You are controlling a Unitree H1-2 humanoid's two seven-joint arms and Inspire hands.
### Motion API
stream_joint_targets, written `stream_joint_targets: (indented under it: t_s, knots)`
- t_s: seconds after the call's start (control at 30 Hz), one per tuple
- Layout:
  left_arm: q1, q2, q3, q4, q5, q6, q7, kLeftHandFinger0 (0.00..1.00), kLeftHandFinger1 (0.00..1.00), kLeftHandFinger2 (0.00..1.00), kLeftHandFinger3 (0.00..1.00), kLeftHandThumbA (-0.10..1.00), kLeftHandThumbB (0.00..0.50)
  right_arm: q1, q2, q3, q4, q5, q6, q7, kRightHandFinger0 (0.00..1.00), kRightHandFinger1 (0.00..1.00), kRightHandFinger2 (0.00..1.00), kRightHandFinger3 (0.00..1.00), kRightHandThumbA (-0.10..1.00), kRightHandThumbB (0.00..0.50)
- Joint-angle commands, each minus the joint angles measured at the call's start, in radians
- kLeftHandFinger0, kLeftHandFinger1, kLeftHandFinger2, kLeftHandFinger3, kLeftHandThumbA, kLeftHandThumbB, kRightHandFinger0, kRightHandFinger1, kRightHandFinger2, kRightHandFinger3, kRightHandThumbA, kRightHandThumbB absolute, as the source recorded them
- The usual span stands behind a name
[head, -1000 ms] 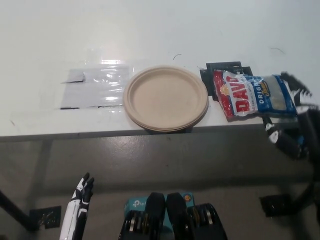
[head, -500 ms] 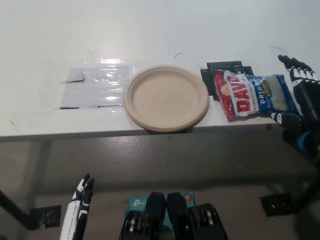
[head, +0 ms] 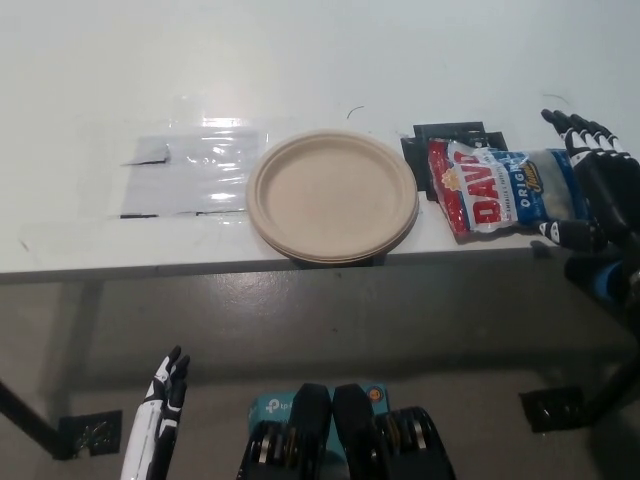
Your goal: The robot picks up a small bag of sunflower seeds on the right hand side and take it to the empty plate on the left hand side then pours some sunflower seeds on to the plate.
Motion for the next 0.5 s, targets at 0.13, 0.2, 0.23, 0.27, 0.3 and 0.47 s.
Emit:
stream_joint_targets:
  t_s: [0.13, 0.2, 0.23, 0.27, 0.3, 0.47]
  knots:
    - [-0.007, 0.004, -0.002, -0.011, 0.009, -0.033, 0.016, 1.0, 1.0, 1.0, 1.0, 1.0, 0.18, -0.061, -0.016, 0.004, 0.001, 0.005, 0.017, 0.006, 1.0, 1.0, 1.0, 1.0, 1.0, 0.421]
    - [-0.009, 0.004, -0.001, -0.008, 0.007, -0.037, 0.016, 1.0, 1.0, 1.0, 1.0, 1.0, 0.174, -0.068, -0.018, 0.009, 0.01, 0.002, 0.008, 0.0, 1.0, 1.0, 1.0, 1.0, 1.0, 0.419]
    - [-0.01, 0.004, -0.001, -0.01, 0.009, -0.033, 0.016, 1.0, 1.0, 1.0, 1.0, 1.0, 0.174, -0.07, -0.017, 0.008, 0.014, 0.008, 0.007, 0.002, 1.0, 1.0, 1.0, 1.0, 1.0, 0.42]
    - [-0.011, 0.004, -0.002, -0.011, 0.011, -0.031, 0.017, 1.0, 1.0, 1.0, 1.0, 1.0, 0.175, -0.069, -0.018, 0.008, 0.012, 0.009, 0.011, 0.006, 1.0, 1.0, 1.0, 1.0, 1.0, 0.422]
    - [-0.01, 0.004, -0.002, -0.013, 0.012, -0.029, 0.017, 1.0, 1.0, 1.0, 1.0, 1.0, 0.176, -0.069, -0.018, 0.01, 0.007, 0.008, 0.016, 0.011, 1.0, 1.0, 1.0, 1.0, 1.0, 0.424]
    - [-0.013, 0.005, -0.001, -0.003, 0.01, -0.041, 0.018, 1.0, 1.0, 1.0, 1.0, 1.0, 0.171, -0.071, -0.018, 0.022, 0.02, -0.002, 0.019, 0.008, 1.0, 1.0, 1.0, 1.0, 1.0, 0.432]
